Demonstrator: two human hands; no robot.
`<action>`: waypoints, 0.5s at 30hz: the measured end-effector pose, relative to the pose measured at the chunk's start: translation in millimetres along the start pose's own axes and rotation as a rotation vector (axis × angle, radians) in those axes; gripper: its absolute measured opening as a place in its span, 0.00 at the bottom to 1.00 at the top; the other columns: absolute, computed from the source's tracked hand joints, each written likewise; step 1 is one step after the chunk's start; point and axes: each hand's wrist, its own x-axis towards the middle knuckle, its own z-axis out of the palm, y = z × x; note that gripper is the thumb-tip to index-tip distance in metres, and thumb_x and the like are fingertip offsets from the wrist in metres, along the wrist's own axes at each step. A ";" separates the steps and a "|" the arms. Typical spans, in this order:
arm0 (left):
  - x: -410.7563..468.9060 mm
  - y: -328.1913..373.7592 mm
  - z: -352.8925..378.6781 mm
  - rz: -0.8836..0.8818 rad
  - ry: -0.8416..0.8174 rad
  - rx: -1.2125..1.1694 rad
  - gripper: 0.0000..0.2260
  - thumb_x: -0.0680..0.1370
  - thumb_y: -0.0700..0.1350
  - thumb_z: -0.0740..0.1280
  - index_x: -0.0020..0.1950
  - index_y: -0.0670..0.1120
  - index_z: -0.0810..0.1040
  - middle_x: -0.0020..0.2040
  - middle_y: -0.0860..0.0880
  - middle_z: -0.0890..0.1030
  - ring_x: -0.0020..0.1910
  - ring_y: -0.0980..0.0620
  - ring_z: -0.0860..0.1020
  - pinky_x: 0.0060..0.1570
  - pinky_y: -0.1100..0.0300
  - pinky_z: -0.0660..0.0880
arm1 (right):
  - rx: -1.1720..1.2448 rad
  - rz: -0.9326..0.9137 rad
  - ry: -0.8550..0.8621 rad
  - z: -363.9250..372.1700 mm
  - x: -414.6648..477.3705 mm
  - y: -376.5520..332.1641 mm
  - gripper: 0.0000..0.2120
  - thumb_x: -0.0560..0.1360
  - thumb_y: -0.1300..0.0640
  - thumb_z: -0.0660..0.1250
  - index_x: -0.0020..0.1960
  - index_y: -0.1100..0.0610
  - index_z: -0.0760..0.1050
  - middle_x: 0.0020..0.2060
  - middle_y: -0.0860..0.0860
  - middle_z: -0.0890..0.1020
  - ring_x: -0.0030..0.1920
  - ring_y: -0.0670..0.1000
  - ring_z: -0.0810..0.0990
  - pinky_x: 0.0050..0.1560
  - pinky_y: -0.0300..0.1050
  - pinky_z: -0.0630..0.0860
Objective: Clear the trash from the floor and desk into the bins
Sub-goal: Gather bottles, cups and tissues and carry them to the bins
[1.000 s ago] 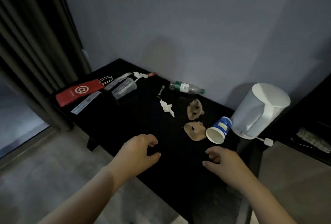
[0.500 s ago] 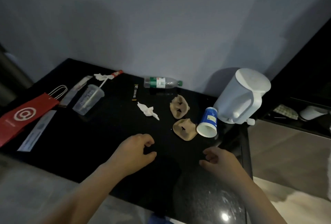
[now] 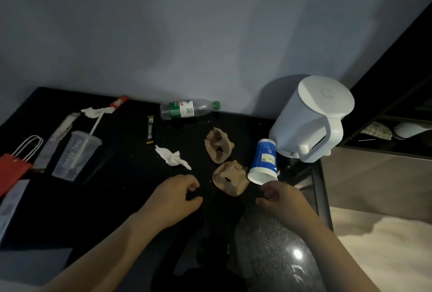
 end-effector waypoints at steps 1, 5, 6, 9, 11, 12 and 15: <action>4.5 -2.4 0.1 0.003 -0.014 -0.002 0.16 0.74 0.55 0.69 0.60 0.56 0.74 0.53 0.60 0.75 0.51 0.63 0.74 0.53 0.65 0.75 | 0.000 0.012 0.001 -0.4 2.1 0.2 0.18 0.73 0.47 0.70 0.61 0.49 0.74 0.50 0.45 0.79 0.49 0.43 0.78 0.48 0.37 0.74; 27.2 -12.5 -3.3 0.028 -0.061 -0.006 0.16 0.73 0.55 0.69 0.60 0.56 0.75 0.54 0.59 0.76 0.51 0.62 0.74 0.53 0.65 0.75 | 0.011 0.068 0.016 0.0 7.2 -0.7 0.18 0.73 0.48 0.70 0.61 0.49 0.74 0.51 0.46 0.79 0.50 0.45 0.78 0.51 0.42 0.77; 33.2 -15.0 -4.4 0.036 -0.073 -0.008 0.15 0.73 0.54 0.69 0.60 0.56 0.75 0.54 0.59 0.76 0.52 0.62 0.74 0.53 0.65 0.74 | 0.015 0.081 0.022 0.8 7.7 -1.5 0.18 0.73 0.48 0.70 0.61 0.49 0.75 0.51 0.46 0.80 0.50 0.45 0.78 0.51 0.43 0.77; 49.5 -19.2 -7.5 0.060 -0.129 -0.013 0.15 0.74 0.53 0.70 0.60 0.54 0.75 0.55 0.57 0.76 0.52 0.61 0.75 0.54 0.63 0.75 | 0.047 0.113 0.054 5.6 4.6 -6.7 0.17 0.73 0.49 0.71 0.60 0.51 0.75 0.51 0.47 0.80 0.49 0.45 0.79 0.50 0.43 0.78; 59.8 -20.3 -8.8 0.077 -0.157 -0.007 0.16 0.74 0.52 0.70 0.61 0.53 0.75 0.55 0.55 0.76 0.52 0.61 0.75 0.55 0.62 0.76 | 0.070 0.128 0.060 10.3 2.0 -10.5 0.17 0.73 0.50 0.70 0.61 0.51 0.75 0.51 0.47 0.80 0.49 0.44 0.79 0.50 0.43 0.77; 65.4 -19.9 -9.4 0.082 -0.166 -0.003 0.16 0.74 0.52 0.69 0.61 0.52 0.75 0.55 0.55 0.76 0.53 0.60 0.75 0.55 0.61 0.76 | 0.085 0.142 0.059 12.4 0.8 -12.0 0.17 0.74 0.51 0.70 0.61 0.51 0.75 0.51 0.46 0.80 0.49 0.44 0.79 0.50 0.42 0.77; 81.8 -14.8 -9.7 0.094 -0.168 0.007 0.16 0.74 0.52 0.69 0.61 0.50 0.75 0.56 0.53 0.76 0.53 0.58 0.75 0.56 0.59 0.76 | 0.123 0.175 0.070 17.7 -1.6 -12.1 0.16 0.74 0.51 0.69 0.61 0.50 0.75 0.51 0.45 0.80 0.49 0.43 0.78 0.48 0.37 0.75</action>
